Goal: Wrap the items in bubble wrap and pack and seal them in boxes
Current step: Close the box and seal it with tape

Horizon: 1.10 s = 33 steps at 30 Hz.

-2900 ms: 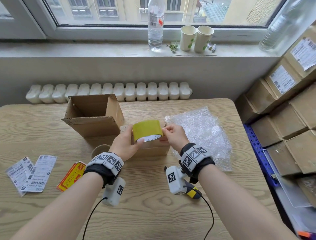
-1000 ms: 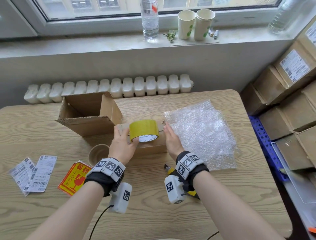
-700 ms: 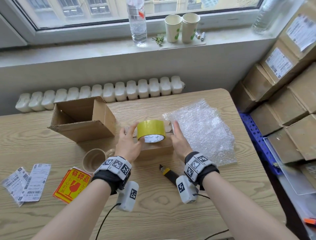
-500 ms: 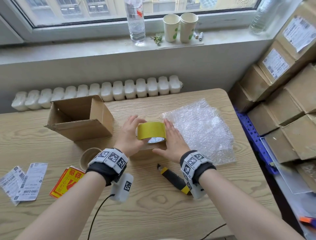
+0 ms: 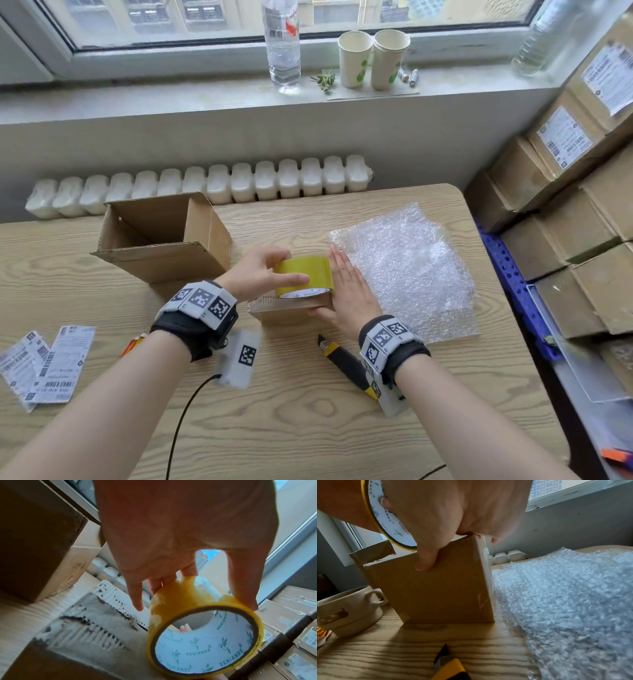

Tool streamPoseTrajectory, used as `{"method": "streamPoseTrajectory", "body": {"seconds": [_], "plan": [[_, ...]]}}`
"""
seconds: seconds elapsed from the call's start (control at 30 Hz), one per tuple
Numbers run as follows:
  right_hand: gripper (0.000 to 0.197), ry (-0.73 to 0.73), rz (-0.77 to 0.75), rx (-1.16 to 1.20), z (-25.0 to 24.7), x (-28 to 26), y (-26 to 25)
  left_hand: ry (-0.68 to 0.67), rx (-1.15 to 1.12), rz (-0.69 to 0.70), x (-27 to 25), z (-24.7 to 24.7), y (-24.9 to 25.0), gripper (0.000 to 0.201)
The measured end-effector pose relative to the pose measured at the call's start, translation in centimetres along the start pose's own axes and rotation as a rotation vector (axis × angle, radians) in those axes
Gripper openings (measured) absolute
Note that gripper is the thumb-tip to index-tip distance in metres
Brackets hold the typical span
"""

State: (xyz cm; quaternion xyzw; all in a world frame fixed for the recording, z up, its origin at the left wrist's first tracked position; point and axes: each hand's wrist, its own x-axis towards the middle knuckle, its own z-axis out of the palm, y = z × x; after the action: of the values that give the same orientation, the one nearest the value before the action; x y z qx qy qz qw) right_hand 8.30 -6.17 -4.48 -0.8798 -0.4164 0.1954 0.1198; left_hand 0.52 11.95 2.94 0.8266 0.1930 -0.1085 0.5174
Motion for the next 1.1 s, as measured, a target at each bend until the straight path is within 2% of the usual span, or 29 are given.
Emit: {"method": "streamPoseTrajectory", "body": {"seconds": [0.13,0.23,0.4,0.63,0.83,1.0,1.1], "plan": [[0.11,-0.011,0.008,-0.008,-0.1,0.1,-0.1,0.015,-0.061,0.009,0.2,0.4,0.2,0.052],[0.109,-0.046,0.023,-0.033,-0.4,0.4,-0.2,0.038,-0.05,-0.007,0.6,0.4,0.7,0.032],[0.109,-0.077,0.048,-0.028,-0.5,0.6,-0.4,0.08,0.058,0.062,0.8,-0.3,1.7,0.028],[0.104,-0.055,0.035,-0.062,-0.1,0.6,-0.3,0.107,0.279,0.013,-0.3,-2.8,0.4,0.018],[0.1,-0.061,0.058,-0.071,-0.2,0.5,-0.6,0.17,0.581,0.009,-0.2,-3.6,0.5,0.023],[0.101,-0.048,0.069,-0.092,-0.1,0.4,-0.8,0.144,0.743,0.02,0.1,-3.2,1.1,0.037],[0.104,-0.012,0.09,-0.151,0.0,0.2,-1.4,0.124,0.81,0.02,0.6,-2.9,0.9,0.036]]}}
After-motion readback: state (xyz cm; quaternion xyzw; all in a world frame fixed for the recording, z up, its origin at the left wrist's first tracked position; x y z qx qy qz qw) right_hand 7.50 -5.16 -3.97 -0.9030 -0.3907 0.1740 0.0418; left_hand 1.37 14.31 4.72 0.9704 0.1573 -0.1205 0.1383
